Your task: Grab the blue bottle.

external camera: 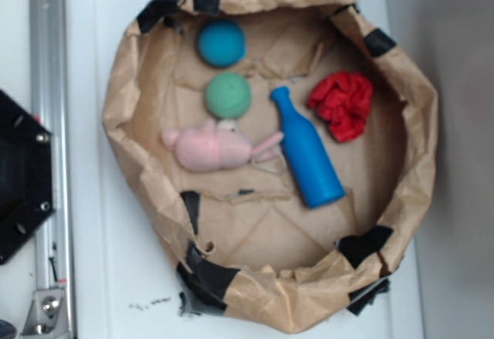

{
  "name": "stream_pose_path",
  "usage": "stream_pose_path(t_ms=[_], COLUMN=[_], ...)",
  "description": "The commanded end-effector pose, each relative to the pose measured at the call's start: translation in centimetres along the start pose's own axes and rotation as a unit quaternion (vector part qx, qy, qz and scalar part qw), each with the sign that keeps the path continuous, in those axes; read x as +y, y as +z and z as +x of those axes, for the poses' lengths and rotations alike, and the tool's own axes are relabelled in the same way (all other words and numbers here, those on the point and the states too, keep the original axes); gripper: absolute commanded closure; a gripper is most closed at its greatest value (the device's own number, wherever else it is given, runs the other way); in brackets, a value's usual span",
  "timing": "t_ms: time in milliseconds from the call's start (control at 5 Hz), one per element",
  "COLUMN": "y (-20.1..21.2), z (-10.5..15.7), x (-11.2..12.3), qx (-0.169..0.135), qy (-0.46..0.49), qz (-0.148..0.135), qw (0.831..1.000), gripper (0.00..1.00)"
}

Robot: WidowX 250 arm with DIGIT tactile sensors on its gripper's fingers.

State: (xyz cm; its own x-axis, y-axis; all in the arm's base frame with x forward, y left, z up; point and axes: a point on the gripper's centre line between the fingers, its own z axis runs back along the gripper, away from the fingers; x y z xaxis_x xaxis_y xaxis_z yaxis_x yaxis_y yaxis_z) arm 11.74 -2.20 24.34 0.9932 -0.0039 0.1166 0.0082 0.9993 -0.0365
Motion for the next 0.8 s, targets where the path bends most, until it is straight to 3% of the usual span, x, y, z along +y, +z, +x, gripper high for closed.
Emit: stream_pose_path(t_ms=[0,200,600], y=[0.0,-1.8,-9.3], z=[0.0,3.4,9.8], x=[0.0,0.7,2.8], qx=[0.0,0.01,0.033], qy=[0.0,-0.071,-0.158], qz=[0.0,0.06,0.029], qw=[1.0,0.996,0.986], gripper=[0.0,0.0,0.0])
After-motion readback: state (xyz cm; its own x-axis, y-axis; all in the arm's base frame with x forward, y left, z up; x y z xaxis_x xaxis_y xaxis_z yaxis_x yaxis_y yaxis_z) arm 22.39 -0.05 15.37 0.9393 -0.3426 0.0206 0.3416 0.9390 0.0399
